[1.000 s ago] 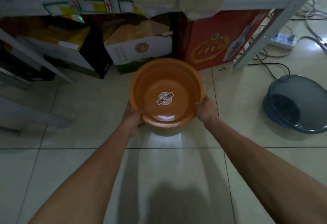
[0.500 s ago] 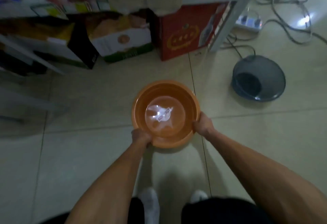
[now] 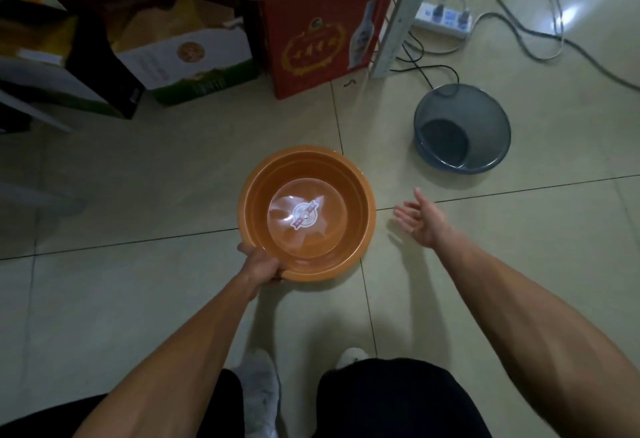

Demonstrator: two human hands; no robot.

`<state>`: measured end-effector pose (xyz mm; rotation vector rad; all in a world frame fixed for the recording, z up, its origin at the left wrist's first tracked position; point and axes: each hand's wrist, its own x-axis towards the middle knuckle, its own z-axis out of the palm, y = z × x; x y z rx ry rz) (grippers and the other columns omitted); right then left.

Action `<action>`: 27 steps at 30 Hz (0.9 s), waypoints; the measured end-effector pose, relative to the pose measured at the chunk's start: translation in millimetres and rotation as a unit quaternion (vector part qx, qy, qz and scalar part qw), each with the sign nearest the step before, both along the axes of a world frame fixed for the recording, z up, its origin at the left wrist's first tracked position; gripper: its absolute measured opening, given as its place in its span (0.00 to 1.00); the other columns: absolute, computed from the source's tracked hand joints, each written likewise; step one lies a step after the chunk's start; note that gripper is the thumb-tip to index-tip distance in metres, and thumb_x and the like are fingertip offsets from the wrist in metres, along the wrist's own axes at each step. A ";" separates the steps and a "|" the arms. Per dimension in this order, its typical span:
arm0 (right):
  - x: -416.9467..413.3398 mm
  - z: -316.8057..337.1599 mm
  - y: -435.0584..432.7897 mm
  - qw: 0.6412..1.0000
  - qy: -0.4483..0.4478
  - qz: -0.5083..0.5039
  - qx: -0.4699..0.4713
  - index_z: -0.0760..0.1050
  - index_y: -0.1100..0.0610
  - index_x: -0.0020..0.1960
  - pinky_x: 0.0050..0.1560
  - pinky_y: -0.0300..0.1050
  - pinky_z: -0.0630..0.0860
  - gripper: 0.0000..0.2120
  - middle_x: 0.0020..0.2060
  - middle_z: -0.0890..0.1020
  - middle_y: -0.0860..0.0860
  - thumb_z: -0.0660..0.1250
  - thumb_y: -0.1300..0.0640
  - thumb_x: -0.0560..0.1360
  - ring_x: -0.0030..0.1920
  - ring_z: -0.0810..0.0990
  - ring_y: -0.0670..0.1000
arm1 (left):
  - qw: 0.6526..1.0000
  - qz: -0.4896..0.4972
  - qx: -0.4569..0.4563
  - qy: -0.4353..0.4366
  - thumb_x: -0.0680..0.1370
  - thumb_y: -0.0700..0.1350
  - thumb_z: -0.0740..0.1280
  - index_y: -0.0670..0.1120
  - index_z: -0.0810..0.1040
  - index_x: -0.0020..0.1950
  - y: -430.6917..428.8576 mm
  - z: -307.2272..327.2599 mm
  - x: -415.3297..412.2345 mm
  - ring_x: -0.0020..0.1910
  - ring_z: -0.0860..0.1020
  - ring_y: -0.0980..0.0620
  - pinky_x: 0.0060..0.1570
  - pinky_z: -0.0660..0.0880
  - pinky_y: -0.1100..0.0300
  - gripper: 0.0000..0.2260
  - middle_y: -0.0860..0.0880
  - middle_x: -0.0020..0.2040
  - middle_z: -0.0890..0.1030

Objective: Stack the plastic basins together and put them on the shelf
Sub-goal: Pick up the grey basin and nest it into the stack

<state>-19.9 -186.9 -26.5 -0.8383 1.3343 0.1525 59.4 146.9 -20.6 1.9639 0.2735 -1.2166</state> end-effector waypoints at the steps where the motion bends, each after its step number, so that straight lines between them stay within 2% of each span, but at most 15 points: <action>1: 2.5 -1.3 -18.3 0.999 -0.009 -0.038 -0.013 0.66 0.63 0.75 0.47 0.46 0.80 0.31 0.65 0.78 0.61 0.62 0.43 0.82 0.61 0.80 0.57 | 1.000 0.012 -0.005 0.008 0.72 0.39 0.72 0.54 0.74 0.52 -2.7 -1.2 -0.9 0.56 0.83 0.38 0.47 0.85 0.42 0.14 0.46 0.70 0.57; 3: 9.9 -2.2 -52.4 0.994 -0.015 -0.096 -0.040 0.62 0.62 0.78 0.45 0.44 0.79 0.31 0.66 0.77 0.60 0.63 0.45 0.82 0.63 0.80 0.56 | 0.999 0.034 -0.002 0.007 0.72 0.37 0.72 0.54 0.73 0.51 -6.8 -1.3 -1.6 0.52 0.84 0.40 0.44 0.85 0.42 0.15 0.49 0.65 0.57; 7: 26.9 -11.3 -106.7 0.982 0.007 -0.173 -0.081 0.61 0.60 0.78 0.38 0.47 0.78 0.28 0.61 0.77 0.59 0.62 0.49 0.83 0.44 0.81 0.54 | 0.997 0.078 -0.006 0.004 0.73 0.35 0.72 0.54 0.71 0.51 -9.3 -7.9 -3.6 0.51 0.85 0.40 0.42 0.85 0.41 0.18 0.50 0.63 0.57; 9: 35.0 -23.4 -121.2 0.976 0.028 -0.193 -0.094 0.62 0.61 0.78 0.39 0.48 0.78 0.27 0.68 0.75 0.60 0.62 0.52 0.83 0.50 0.82 0.56 | 0.996 0.087 -0.008 0.003 0.73 0.36 0.72 0.56 0.69 0.51 -9.2 -7.4 -4.2 0.53 0.84 0.40 0.42 0.85 0.42 0.19 0.48 0.64 0.58; 11: 41.9 -31.1 -122.6 0.971 0.023 -0.219 -0.096 0.62 0.60 0.78 0.54 0.48 0.81 0.25 0.74 0.72 0.62 0.62 0.54 0.83 0.65 0.80 0.58 | 0.996 0.087 -0.014 0.011 0.71 0.36 0.73 0.57 0.67 0.52 -8.2 -10.1 -4.2 0.54 0.84 0.40 0.42 0.85 0.42 0.21 0.43 0.66 0.59; 12: 45.0 -35.0 -122.7 0.967 0.019 -0.235 -0.101 0.63 0.60 0.77 0.61 0.49 0.80 0.24 0.74 0.72 0.62 0.63 0.55 0.83 0.67 0.79 0.57 | 0.996 0.086 -0.013 0.014 0.70 0.35 0.73 0.56 0.66 0.52 -8.1 -8.8 -4.3 0.54 0.83 0.39 0.43 0.85 0.41 0.23 0.43 0.66 0.60; 13: 48.5 -38.9 -121.8 0.961 0.022 -0.251 -0.116 0.66 0.60 0.75 0.60 0.48 0.81 0.23 0.72 0.75 0.61 0.64 0.56 0.83 0.63 0.82 0.55 | 0.996 0.091 -0.013 0.015 0.69 0.34 0.72 0.56 0.64 0.51 -8.3 -8.6 -4.6 0.55 0.83 0.38 0.44 0.85 0.39 0.24 0.42 0.66 0.60; 15: 55.3 -46.1 -118.9 0.955 0.019 -0.258 -0.148 0.70 0.59 0.68 0.41 0.43 0.83 0.18 0.62 0.82 0.59 0.68 0.58 0.81 0.45 0.85 0.51 | 0.995 0.097 -0.013 0.012 0.65 0.34 0.72 0.55 0.62 0.48 -7.1 -10.1 -4.6 0.56 0.83 0.36 0.46 0.83 0.36 0.25 0.41 0.67 0.61; 16: 58.3 -49.5 -117.1 0.952 0.028 -0.260 -0.162 0.71 0.59 0.63 0.34 0.42 0.81 0.13 0.56 0.84 0.58 0.68 0.59 0.80 0.40 0.83 0.51 | 0.995 0.095 -0.013 0.013 0.64 0.35 0.72 0.55 0.61 0.48 -8.7 -11.0 -5.6 0.56 0.83 0.36 0.46 0.83 0.35 0.25 0.41 0.67 0.62; 18: 63.4 -53.7 -108.8 0.943 0.040 -0.269 -0.195 0.70 0.58 0.52 0.26 0.38 0.74 0.08 0.46 0.83 0.56 0.70 0.61 0.78 0.33 0.79 0.49 | 0.994 0.106 0.004 0.015 0.65 0.35 0.73 0.55 0.62 0.51 -3.6 -21.9 -5.5 0.55 0.84 0.37 0.45 0.84 0.37 0.27 0.38 0.68 0.65; 20: 59.8 -59.5 -109.4 0.931 0.031 -0.282 -0.228 0.70 0.58 0.52 0.20 0.36 0.69 0.11 0.44 0.80 0.56 0.71 0.64 0.75 0.29 0.75 0.47 | 0.989 0.141 0.000 0.041 0.67 0.35 0.75 0.49 0.66 0.60 -3.9 -34.4 -7.4 0.48 0.86 0.39 0.40 0.86 0.44 0.28 0.35 0.65 0.72; 22: 53.3 -64.2 -106.9 0.934 0.026 -0.259 -0.245 0.73 0.59 0.50 0.23 0.38 0.71 0.10 0.43 0.80 0.57 0.71 0.64 0.71 0.29 0.75 0.48 | 0.988 0.143 -0.016 0.058 0.72 0.33 0.73 0.42 0.73 0.59 -4.3 -38.6 -7.7 0.40 0.82 0.44 0.31 0.84 0.55 0.18 0.37 0.55 0.80; 24: 45.3 -58.0 -99.8 0.942 0.010 -0.239 -0.237 0.74 0.60 0.44 0.32 0.44 0.76 0.07 0.40 0.82 0.58 0.71 0.65 0.69 0.32 0.78 0.50 | 0.987 0.141 -0.016 0.074 0.77 0.29 0.67 0.43 0.76 0.57 -3.7 -41.0 -8.4 0.40 0.80 0.46 0.26 0.81 0.60 0.13 0.42 0.47 0.81; 26: 39.7 -43.1 -90.5 0.948 -0.035 -0.226 -0.223 0.75 0.61 0.39 0.32 0.43 0.78 0.05 0.36 0.82 0.57 0.70 0.67 0.71 0.30 0.80 0.50 | 0.985 0.151 -0.016 0.082 0.78 0.29 0.66 0.44 0.76 0.55 -2.9 -40.3 -5.5 0.40 0.80 0.46 0.24 0.80 0.61 0.12 0.42 0.46 0.81; 27: 37.3 -33.8 -85.5 0.951 -0.060 -0.210 -0.219 0.75 0.61 0.38 0.32 0.40 0.78 0.07 0.33 0.82 0.55 0.69 0.68 0.73 0.27 0.80 0.48 | 0.983 0.157 -0.013 0.090 0.77 0.30 0.67 0.43 0.76 0.58 -3.8 -38.1 -3.8 0.41 0.80 0.46 0.25 0.81 0.60 0.13 0.42 0.48 0.81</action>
